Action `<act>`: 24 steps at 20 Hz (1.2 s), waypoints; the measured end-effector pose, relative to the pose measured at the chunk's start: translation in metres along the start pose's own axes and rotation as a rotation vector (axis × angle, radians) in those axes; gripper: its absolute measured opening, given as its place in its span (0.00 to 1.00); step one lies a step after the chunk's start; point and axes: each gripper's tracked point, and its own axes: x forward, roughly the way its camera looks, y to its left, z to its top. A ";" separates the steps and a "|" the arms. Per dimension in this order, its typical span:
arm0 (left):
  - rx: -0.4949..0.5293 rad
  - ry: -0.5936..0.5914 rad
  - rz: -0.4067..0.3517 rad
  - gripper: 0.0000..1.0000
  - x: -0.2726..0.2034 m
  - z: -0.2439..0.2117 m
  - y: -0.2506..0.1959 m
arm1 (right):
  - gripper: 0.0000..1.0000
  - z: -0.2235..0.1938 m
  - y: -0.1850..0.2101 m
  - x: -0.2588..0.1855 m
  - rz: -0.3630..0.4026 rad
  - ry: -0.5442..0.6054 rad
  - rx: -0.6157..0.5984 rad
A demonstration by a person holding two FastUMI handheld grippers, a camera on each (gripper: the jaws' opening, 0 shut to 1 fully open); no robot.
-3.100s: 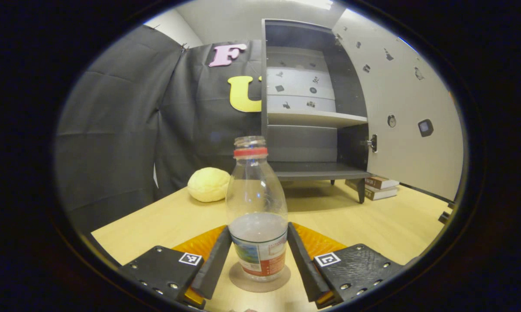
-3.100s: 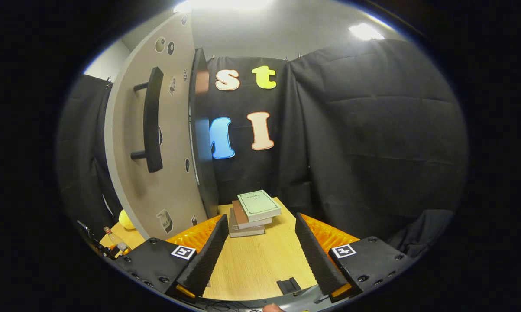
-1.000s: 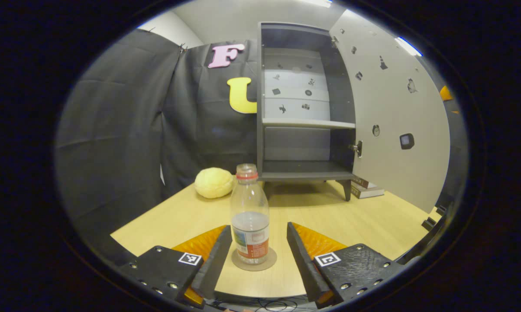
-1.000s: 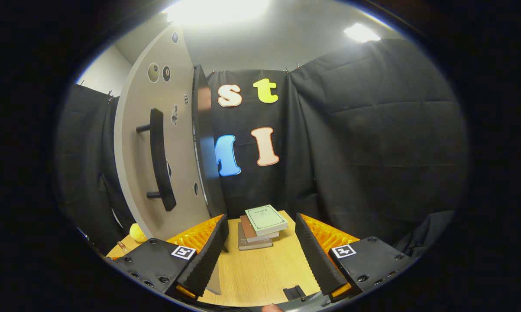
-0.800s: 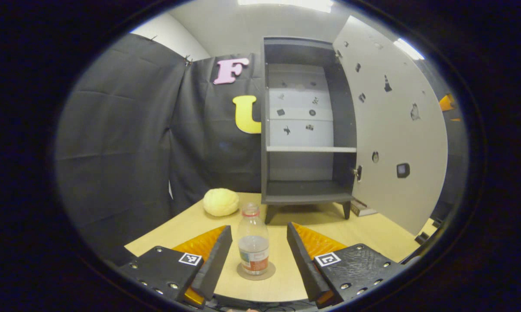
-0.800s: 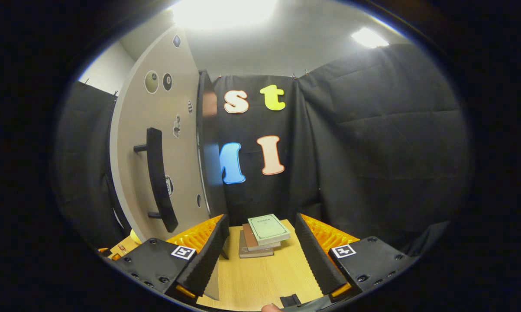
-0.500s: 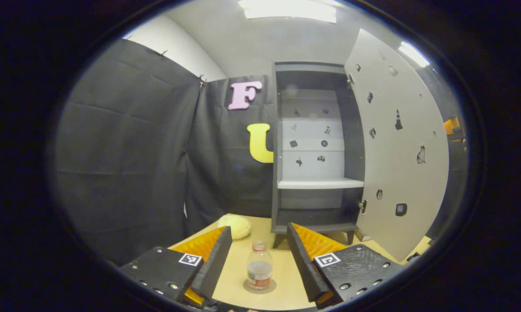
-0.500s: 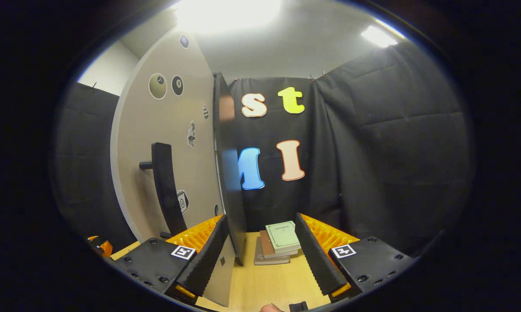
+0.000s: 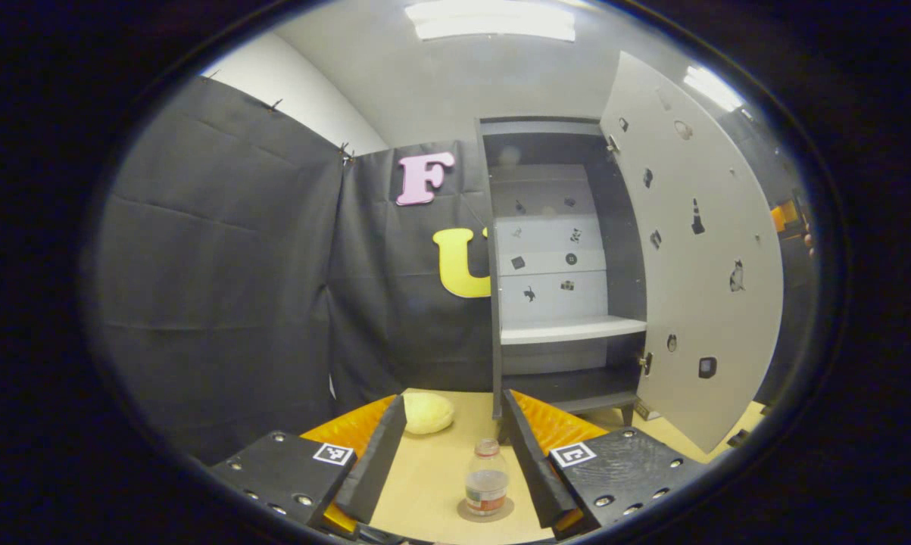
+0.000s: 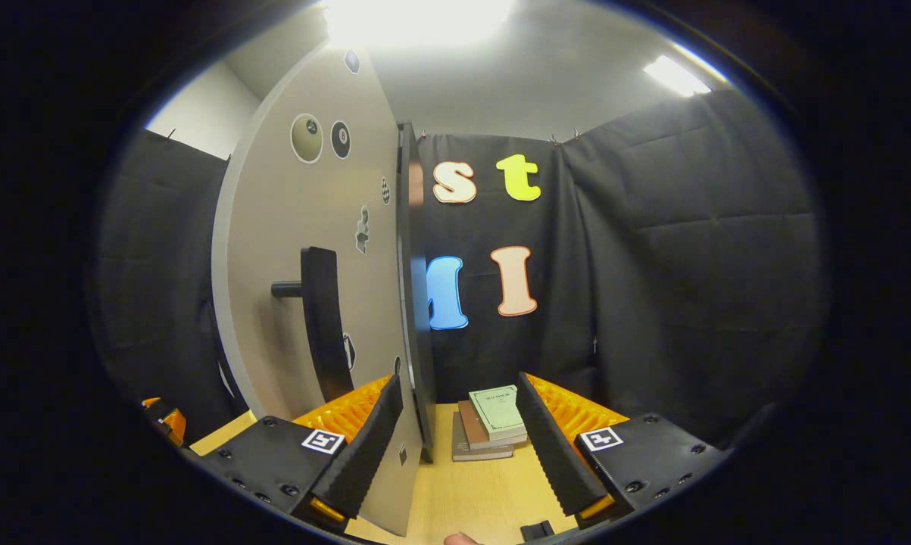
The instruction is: Open the cabinet door with the right hand, grasp the bottle in the cabinet with the left hand and place it on the coaster, then close the cabinet door with the right hand.
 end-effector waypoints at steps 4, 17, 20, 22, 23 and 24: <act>-0.005 0.001 -0.029 0.76 0.017 -0.006 0.037 | 0.96 -0.001 0.037 -0.003 -0.011 0.000 0.004; -0.025 0.027 -0.020 0.79 0.036 -0.027 0.127 | 0.97 -0.004 0.136 0.011 -0.013 -0.013 0.019; -0.031 0.036 -0.002 0.79 0.033 -0.032 0.143 | 0.97 -0.003 0.161 0.023 0.020 -0.010 0.033; -0.032 0.041 0.015 0.79 0.028 -0.036 0.153 | 0.97 -0.004 0.181 0.033 0.052 -0.005 0.039; -0.033 0.043 0.024 0.79 0.026 -0.036 0.160 | 0.97 -0.003 0.192 0.039 0.069 -0.006 0.044; -0.034 0.046 0.035 0.76 0.025 -0.037 0.162 | 0.97 -0.003 0.203 0.045 0.089 -0.005 0.050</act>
